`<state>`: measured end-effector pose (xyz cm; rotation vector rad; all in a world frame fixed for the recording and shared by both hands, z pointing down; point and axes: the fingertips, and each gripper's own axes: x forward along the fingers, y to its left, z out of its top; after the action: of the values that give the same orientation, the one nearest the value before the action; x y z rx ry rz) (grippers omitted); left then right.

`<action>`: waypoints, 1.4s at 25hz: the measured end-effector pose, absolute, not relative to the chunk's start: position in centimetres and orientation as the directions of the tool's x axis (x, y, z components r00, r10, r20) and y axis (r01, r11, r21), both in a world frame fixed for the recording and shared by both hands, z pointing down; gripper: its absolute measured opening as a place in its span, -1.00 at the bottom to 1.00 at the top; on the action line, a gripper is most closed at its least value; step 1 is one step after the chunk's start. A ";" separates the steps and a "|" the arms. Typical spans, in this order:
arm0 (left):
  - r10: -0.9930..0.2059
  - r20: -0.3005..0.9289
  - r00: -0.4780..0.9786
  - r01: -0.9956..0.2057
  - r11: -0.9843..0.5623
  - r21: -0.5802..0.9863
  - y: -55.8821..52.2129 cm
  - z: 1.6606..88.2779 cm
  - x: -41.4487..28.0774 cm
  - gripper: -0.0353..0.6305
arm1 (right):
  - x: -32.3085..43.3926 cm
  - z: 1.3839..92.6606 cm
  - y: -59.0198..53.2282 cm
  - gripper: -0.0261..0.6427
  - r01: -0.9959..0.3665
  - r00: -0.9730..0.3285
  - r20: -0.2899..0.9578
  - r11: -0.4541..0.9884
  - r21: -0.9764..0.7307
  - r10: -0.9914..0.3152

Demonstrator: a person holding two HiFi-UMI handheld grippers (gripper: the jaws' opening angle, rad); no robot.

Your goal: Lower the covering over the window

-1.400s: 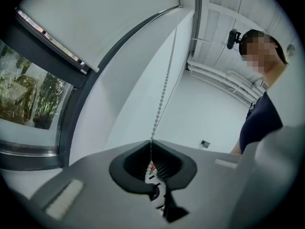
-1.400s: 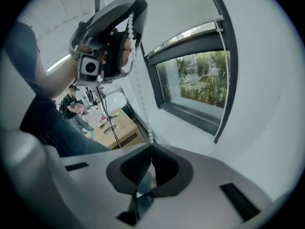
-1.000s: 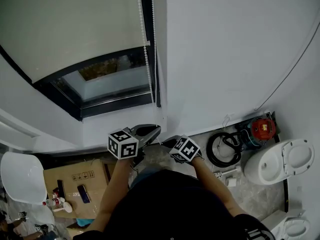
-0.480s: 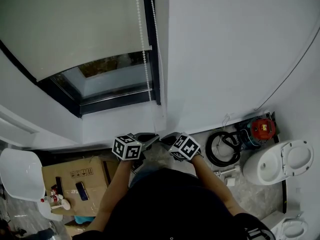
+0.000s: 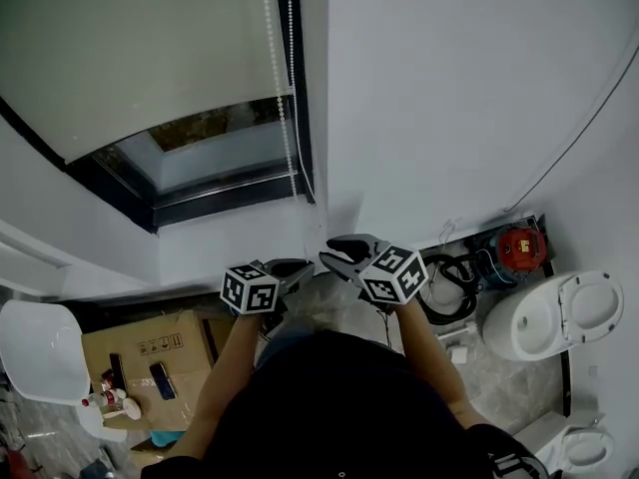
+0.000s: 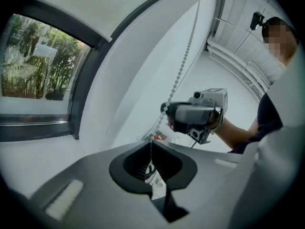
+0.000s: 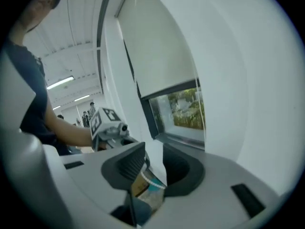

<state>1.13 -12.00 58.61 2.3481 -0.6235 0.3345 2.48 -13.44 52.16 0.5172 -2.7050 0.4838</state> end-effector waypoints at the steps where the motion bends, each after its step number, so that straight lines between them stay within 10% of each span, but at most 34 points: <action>1: -0.341 0.391 0.855 -0.514 -0.659 0.549 -12.1 58.6 1.3 -0.84 | 2.7 50.5 -13.9 -0.68 -0.406 -0.887 0.343 0.875 -0.263 -0.309; 7: -0.315 0.389 0.866 -0.493 -0.673 0.551 -12.1 58.7 2.2 -0.84 | 1.3 41.8 -14.2 -0.68 -0.334 -0.941 0.126 0.919 -0.208 -0.314; 22: -0.314 0.383 0.869 -0.489 -0.669 0.560 -12.1 58.6 2.2 -0.84 | -0.9 37.6 -16.0 -0.88 -0.330 -0.942 0.023 0.917 -0.225 -0.334; 35: -0.198 0.465 0.863 -0.463 -0.679 0.570 -9.9 61.2 3.2 -0.84 | -0.6 42.2 -17.0 -0.88 -0.400 -0.908 0.208 0.902 -0.164 -0.365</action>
<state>3.21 -9.91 61.17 2.3172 -0.4764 0.4810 -0.62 -17.00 42.20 0.5862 -2.8940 0.3031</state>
